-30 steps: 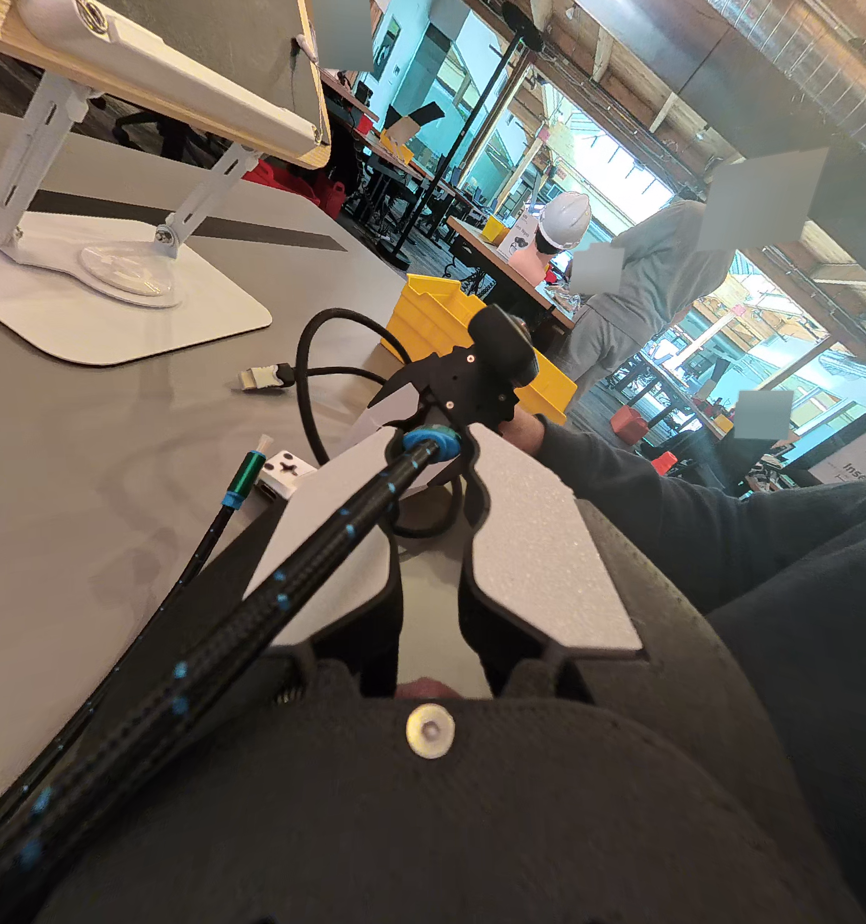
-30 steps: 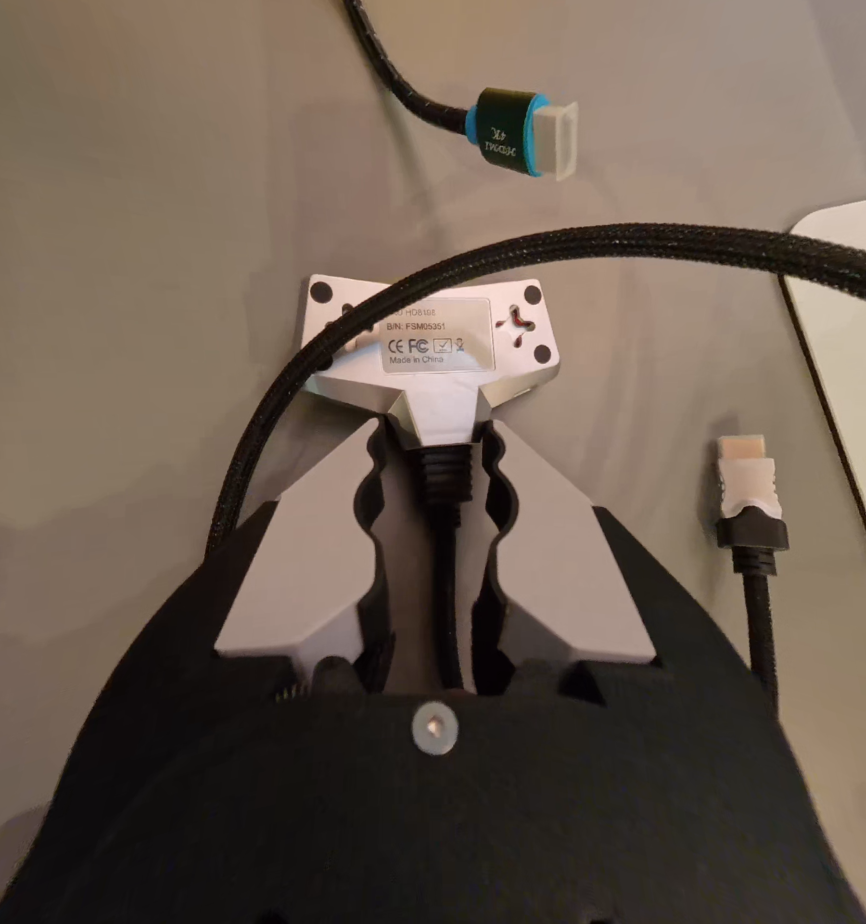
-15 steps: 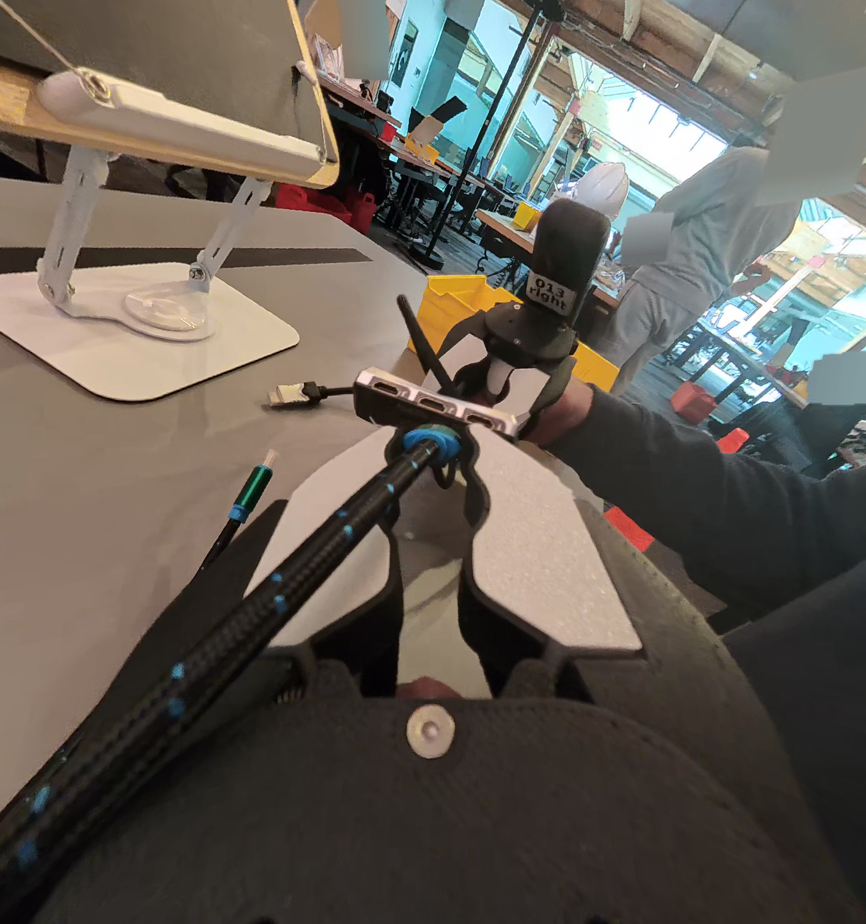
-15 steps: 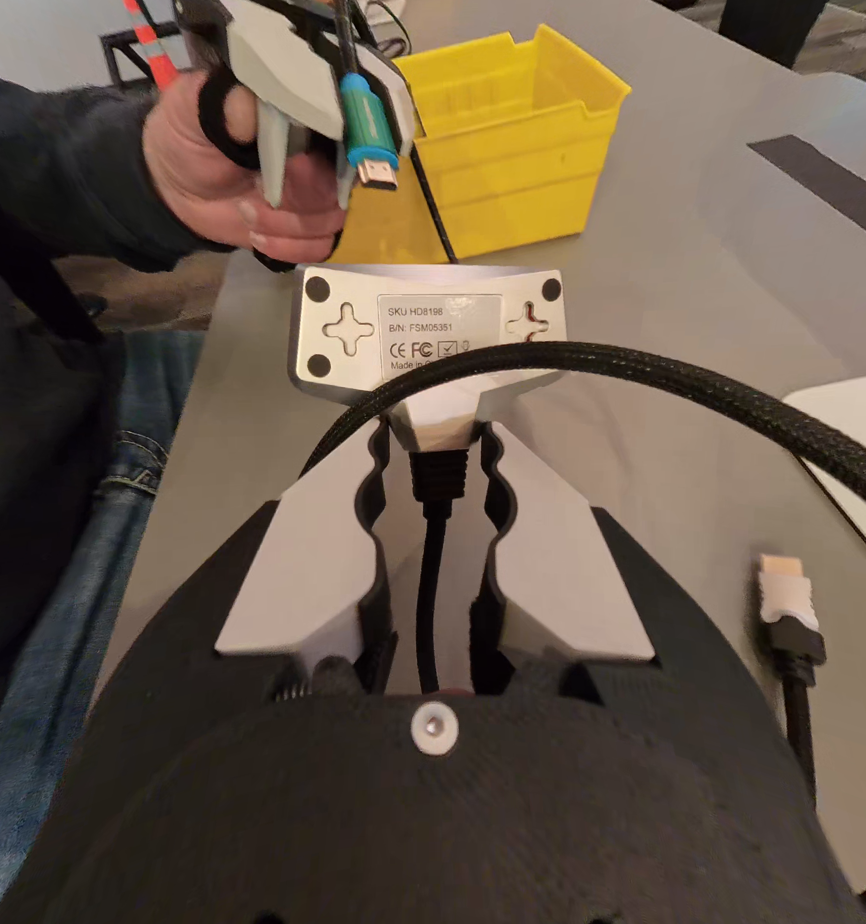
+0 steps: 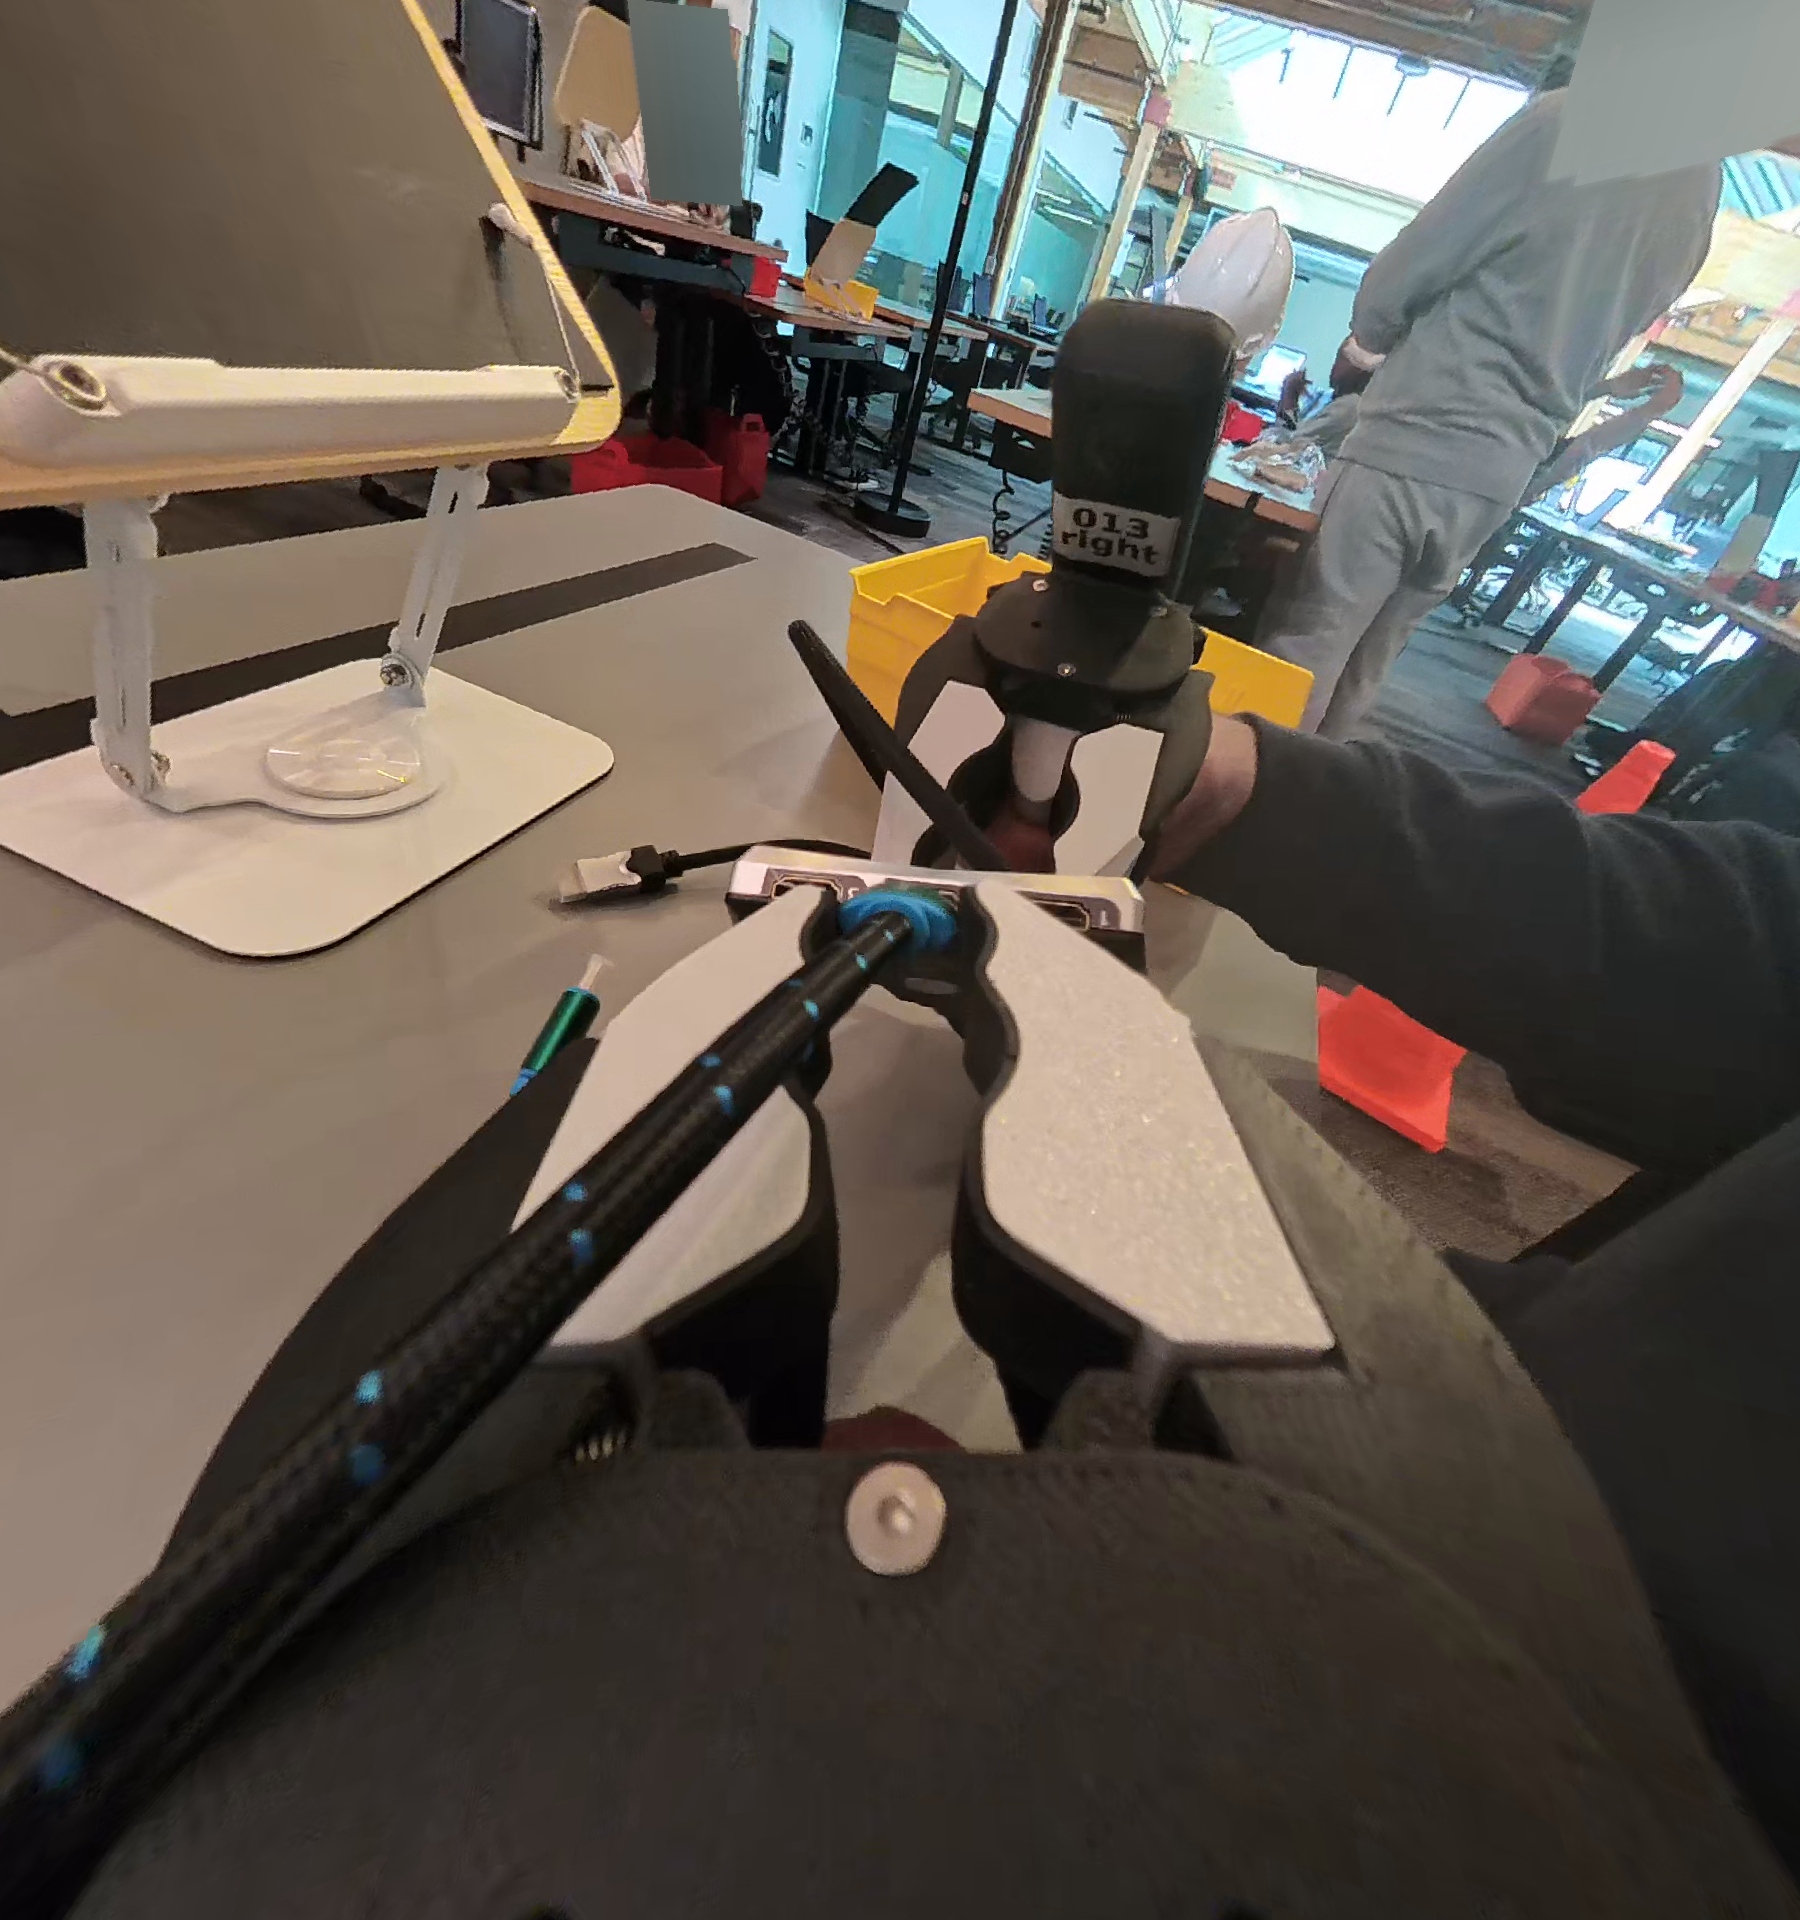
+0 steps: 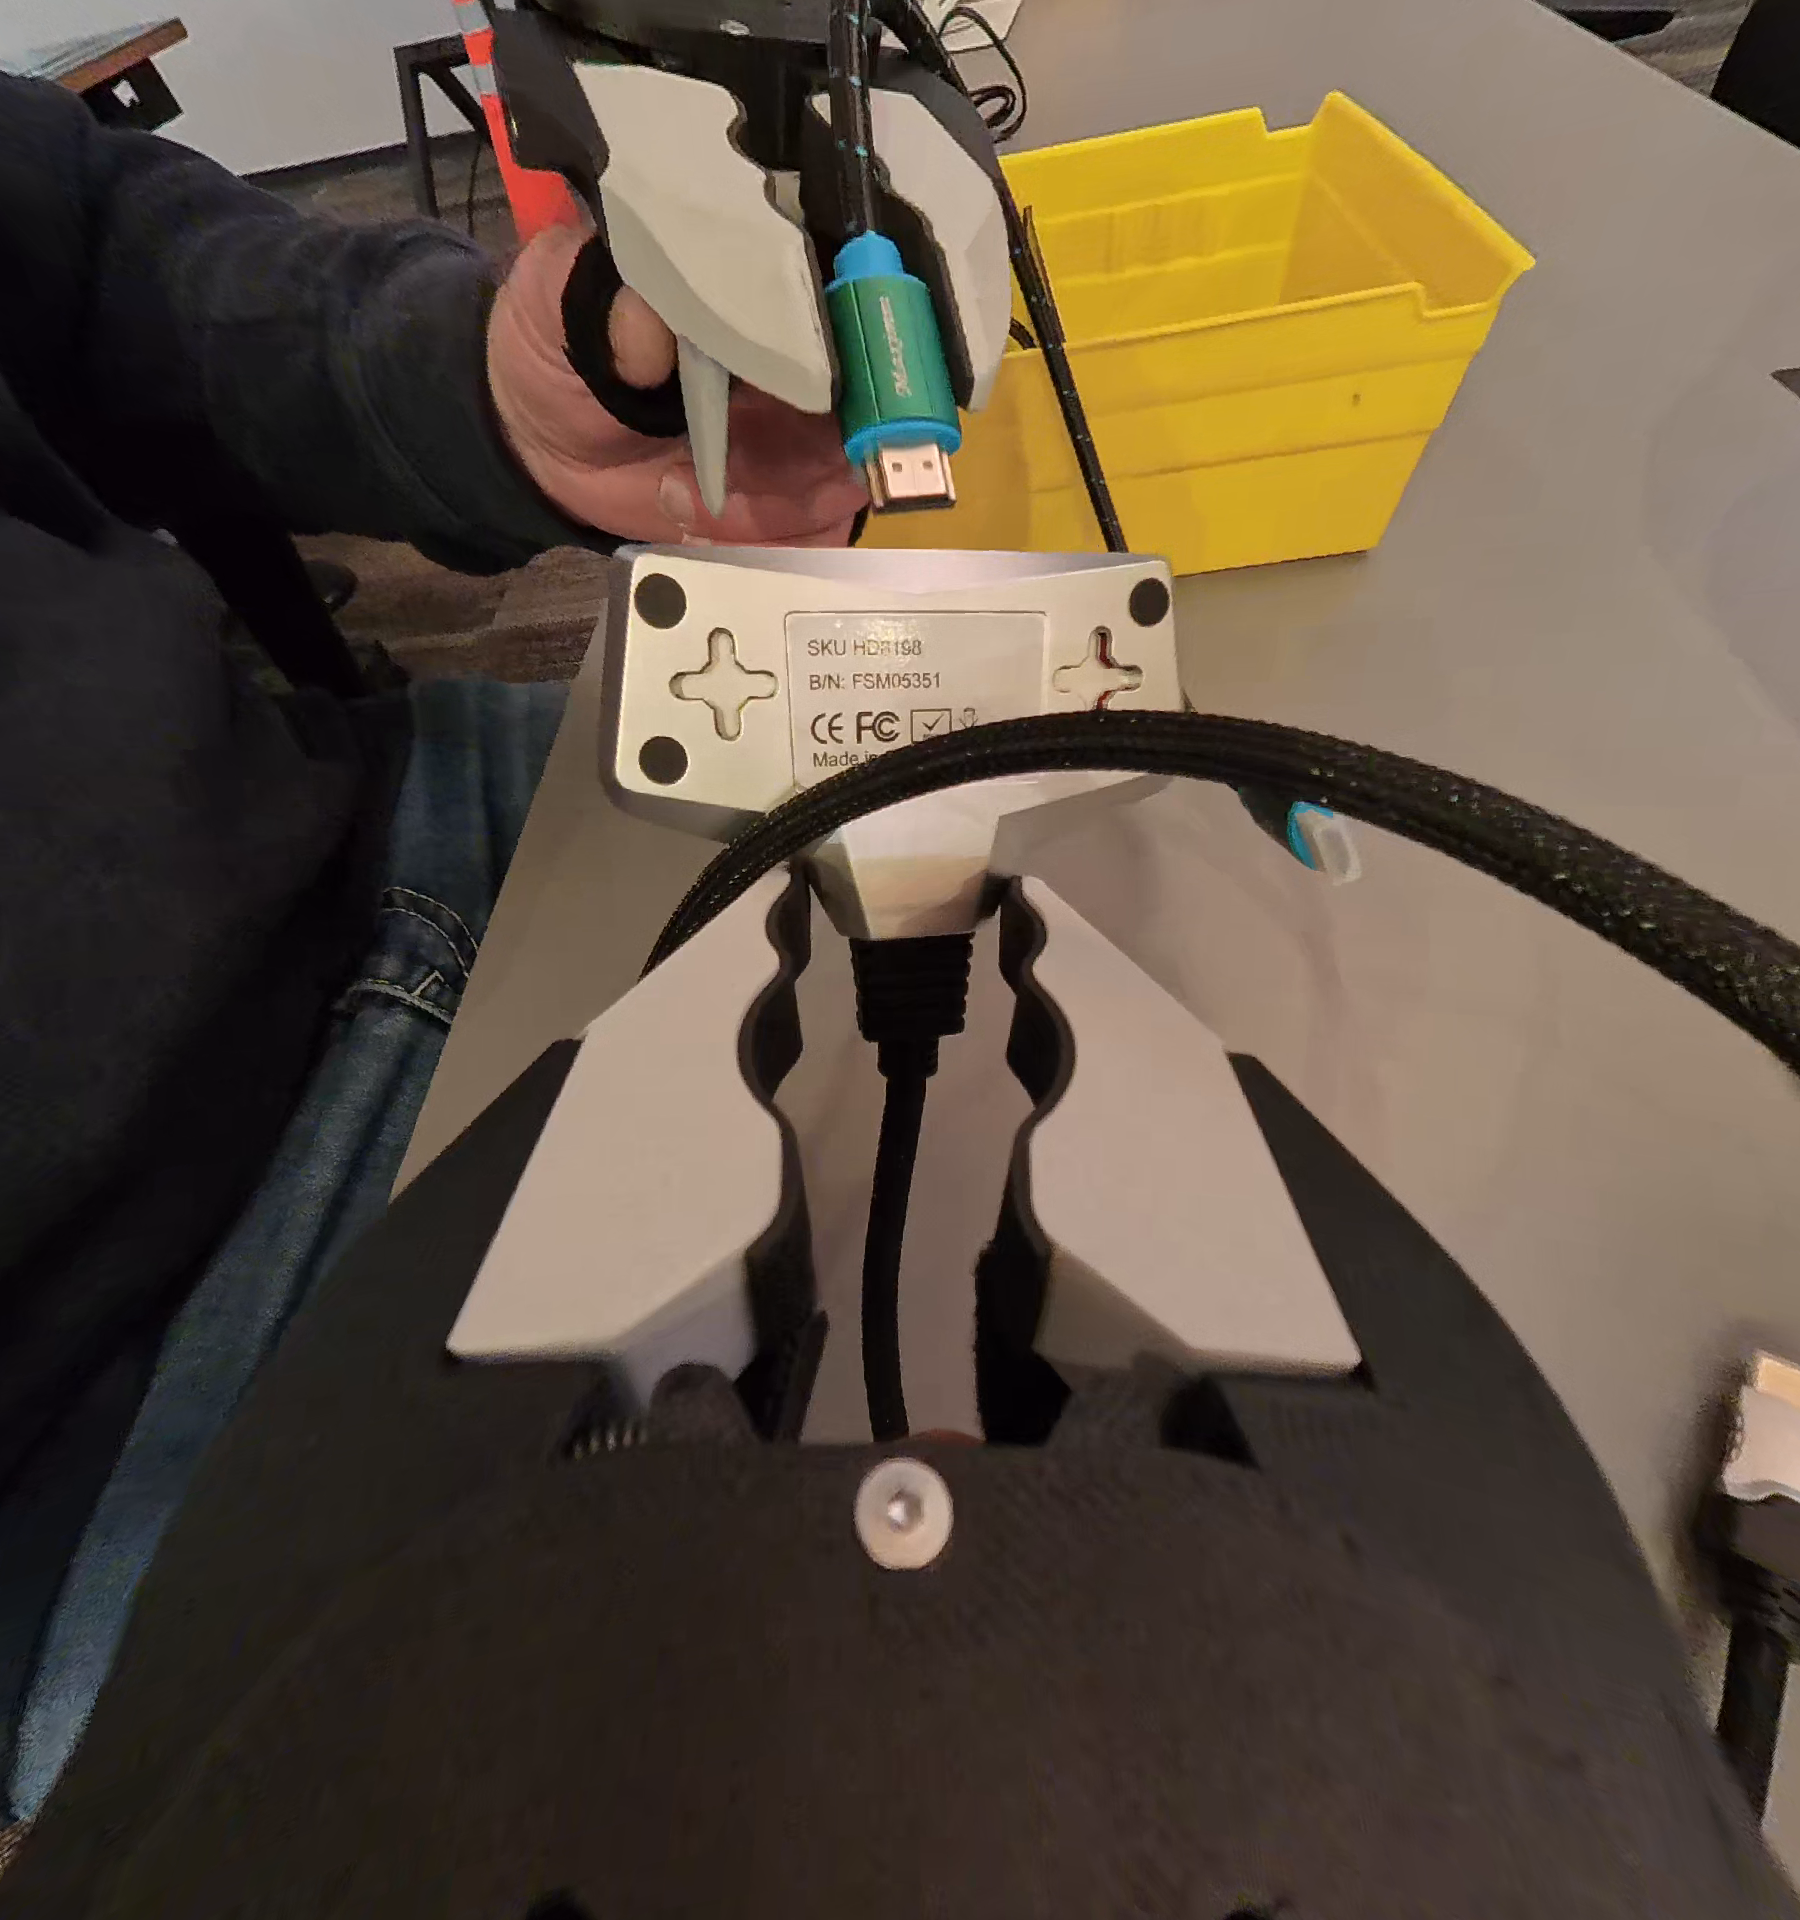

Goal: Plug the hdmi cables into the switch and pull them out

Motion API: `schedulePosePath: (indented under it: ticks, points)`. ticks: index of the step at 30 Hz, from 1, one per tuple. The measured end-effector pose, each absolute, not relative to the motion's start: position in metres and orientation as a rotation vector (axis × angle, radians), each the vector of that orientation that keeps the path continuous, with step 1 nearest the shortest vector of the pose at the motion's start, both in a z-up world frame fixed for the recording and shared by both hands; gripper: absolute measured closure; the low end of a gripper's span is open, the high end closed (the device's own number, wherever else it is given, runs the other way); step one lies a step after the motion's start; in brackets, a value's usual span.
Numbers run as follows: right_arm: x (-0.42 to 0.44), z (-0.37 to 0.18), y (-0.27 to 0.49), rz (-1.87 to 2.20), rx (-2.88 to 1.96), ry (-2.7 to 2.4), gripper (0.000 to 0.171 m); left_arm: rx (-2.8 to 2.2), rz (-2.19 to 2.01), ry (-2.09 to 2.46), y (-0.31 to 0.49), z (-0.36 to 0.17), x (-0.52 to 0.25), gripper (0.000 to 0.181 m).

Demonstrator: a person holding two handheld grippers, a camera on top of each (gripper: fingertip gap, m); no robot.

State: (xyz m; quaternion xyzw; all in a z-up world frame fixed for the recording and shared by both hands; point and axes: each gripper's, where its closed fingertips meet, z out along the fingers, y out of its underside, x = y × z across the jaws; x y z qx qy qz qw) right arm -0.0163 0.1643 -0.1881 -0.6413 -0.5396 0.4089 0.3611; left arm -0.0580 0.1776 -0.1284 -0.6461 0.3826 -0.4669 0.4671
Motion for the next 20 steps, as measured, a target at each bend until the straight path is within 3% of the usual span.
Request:
schedulePosePath:
  ticks: [20]
  points:
    - [-0.018, -0.196, 0.162, 0.993, -1.680, -1.449, 0.136, -1.627, -1.090, 1.052, 0.170, -0.140, -0.054, 0.160]
